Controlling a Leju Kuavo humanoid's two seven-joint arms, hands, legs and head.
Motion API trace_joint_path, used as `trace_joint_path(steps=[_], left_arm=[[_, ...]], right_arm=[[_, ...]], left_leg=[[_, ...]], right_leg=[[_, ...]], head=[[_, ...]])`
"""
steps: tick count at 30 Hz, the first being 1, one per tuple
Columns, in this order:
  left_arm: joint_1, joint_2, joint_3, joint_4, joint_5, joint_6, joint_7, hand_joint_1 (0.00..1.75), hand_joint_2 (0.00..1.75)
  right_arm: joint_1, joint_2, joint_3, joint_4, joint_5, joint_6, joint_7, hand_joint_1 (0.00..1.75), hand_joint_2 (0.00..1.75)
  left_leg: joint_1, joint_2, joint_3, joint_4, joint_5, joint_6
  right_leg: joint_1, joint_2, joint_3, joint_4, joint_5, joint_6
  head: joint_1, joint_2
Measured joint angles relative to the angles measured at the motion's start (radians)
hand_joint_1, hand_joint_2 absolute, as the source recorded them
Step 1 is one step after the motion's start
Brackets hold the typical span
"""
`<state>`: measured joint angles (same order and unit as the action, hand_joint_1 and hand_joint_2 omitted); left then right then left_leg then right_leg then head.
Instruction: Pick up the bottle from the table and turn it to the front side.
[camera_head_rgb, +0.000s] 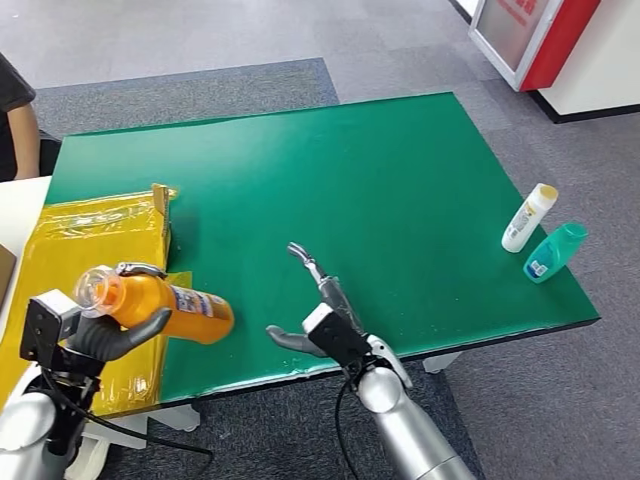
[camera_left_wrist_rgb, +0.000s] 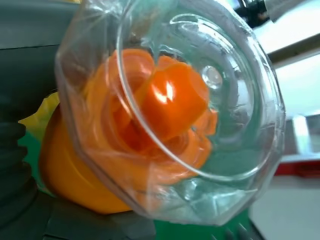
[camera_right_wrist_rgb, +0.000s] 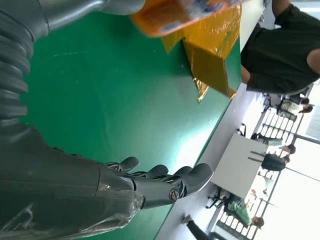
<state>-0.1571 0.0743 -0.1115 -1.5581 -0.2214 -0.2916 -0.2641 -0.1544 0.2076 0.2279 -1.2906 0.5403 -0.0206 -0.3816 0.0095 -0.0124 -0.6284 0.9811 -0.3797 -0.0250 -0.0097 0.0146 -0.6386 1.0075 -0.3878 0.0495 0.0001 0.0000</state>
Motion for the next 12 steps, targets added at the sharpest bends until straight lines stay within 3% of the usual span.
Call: trace_joint_path(steps=[7,12], left_arm=[[-0.174,0.166,0.017,-0.040,-0.183,-0.047,0.170,1.75,1.75],[-0.288,0.280,-0.019,-0.019,-0.242,-0.083,0.236,1.75,1.75]], right_arm=[[0.032,0.005,-0.100,-0.031,-0.034,0.033,-0.012,0.00,1.75],[0.042,0.005,-0.148,-0.032,-0.058,0.044,-0.027,0.00,1.75]], left_leg=[[0.000,0.000,0.000,0.000,0.002,-0.002],[0.000,0.001,0.000,0.000,0.002,-0.002]], right_leg=[[0.000,0.000,-0.001,0.000,0.003,-0.002],[0.000,0.000,-0.001,0.000,0.003,-0.002]], head=[[0.000,0.000],[0.000,0.000]])
